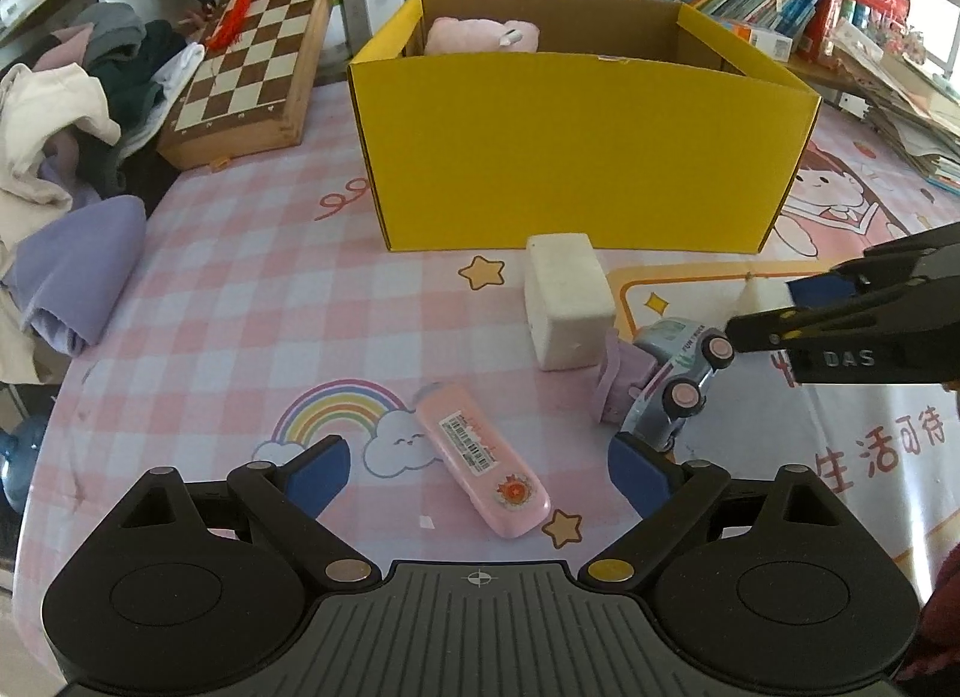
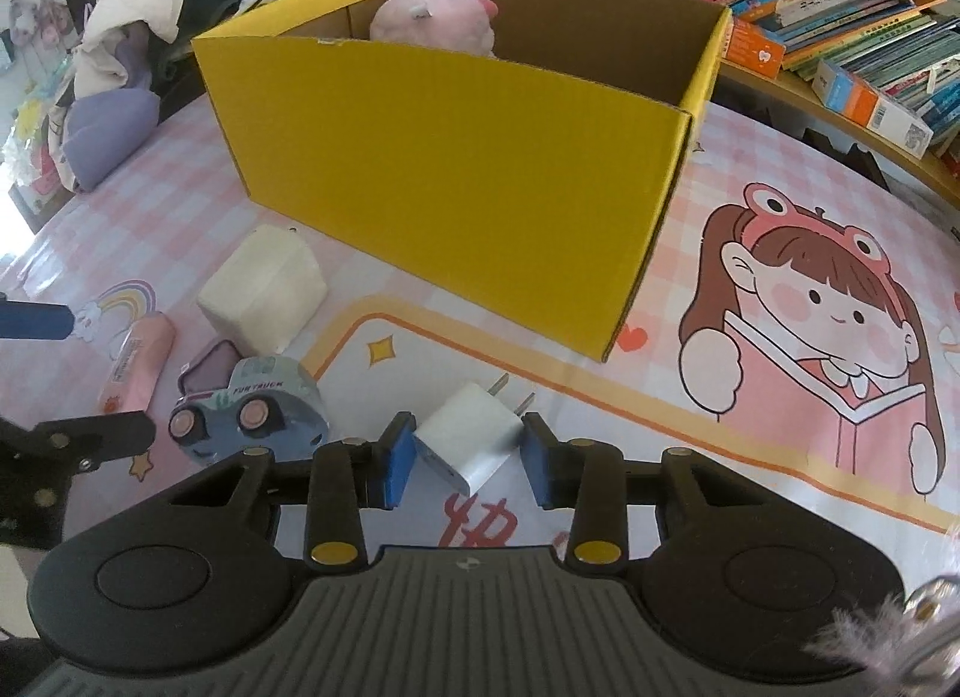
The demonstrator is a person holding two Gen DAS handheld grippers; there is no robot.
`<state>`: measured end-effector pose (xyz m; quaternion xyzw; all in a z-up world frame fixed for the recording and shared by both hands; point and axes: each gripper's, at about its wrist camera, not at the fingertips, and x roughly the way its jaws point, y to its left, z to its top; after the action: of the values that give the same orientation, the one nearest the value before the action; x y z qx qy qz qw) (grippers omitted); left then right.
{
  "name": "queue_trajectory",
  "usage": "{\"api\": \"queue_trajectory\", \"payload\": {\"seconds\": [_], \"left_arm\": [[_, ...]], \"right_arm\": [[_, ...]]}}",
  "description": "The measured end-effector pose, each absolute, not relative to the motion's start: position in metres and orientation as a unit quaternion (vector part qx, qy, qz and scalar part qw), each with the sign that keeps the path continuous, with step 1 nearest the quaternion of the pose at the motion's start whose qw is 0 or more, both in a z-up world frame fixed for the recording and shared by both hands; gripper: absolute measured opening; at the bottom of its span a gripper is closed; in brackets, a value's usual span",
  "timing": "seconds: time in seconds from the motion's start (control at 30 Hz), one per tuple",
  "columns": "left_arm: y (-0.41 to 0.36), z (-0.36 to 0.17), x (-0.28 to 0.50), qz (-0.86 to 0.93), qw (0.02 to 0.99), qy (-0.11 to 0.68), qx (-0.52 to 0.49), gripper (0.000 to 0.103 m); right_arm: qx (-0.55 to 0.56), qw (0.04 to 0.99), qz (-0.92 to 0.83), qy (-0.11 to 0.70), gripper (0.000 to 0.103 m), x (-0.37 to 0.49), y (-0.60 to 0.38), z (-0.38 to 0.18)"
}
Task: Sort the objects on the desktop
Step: 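Grasp the pink USB stick with the left tool while the right tool holds the charger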
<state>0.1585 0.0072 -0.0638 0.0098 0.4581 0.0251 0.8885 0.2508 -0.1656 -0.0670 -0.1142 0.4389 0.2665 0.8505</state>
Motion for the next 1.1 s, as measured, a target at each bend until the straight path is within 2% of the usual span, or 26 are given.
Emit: {"api": "queue_trajectory", "payload": {"seconds": [0.2,0.3,0.4,0.5,0.57,0.63,0.7,1.1], "left_arm": [[0.007,-0.071,0.162,0.018,0.880,0.475,0.009,0.082],[0.010,-0.074,0.163,0.021,0.876,0.483,0.003,0.080],[0.012,-0.076,0.163,0.022,0.872,0.488,-0.004,0.068],[0.014,-0.077,0.161,0.020,0.873,0.487,-0.007,0.063],[0.016,-0.076,0.160,0.015,0.875,0.483,-0.007,0.052],[0.017,-0.076,0.158,0.010,0.877,0.480,-0.007,0.030],[0.019,-0.076,0.157,0.005,0.880,0.476,-0.007,0.025],[0.020,-0.060,0.147,-0.029,0.899,0.436,0.005,0.023]], "right_arm": [[-0.113,0.854,0.266,0.433,0.036,0.240,-0.172,-0.060],[-0.112,0.856,0.265,0.430,0.036,0.236,-0.174,-0.058],[-0.110,0.857,0.262,0.430,0.036,0.233,-0.177,-0.056],[-0.108,0.858,0.257,0.431,0.036,0.229,-0.179,-0.055],[-0.107,0.859,0.255,0.431,0.036,0.226,-0.180,-0.054],[-0.107,0.859,0.254,0.432,0.036,0.223,-0.180,-0.054],[-0.107,0.858,0.252,0.435,0.036,0.221,-0.179,-0.054],[-0.104,0.860,0.244,0.437,0.036,0.205,-0.177,-0.050]]}}
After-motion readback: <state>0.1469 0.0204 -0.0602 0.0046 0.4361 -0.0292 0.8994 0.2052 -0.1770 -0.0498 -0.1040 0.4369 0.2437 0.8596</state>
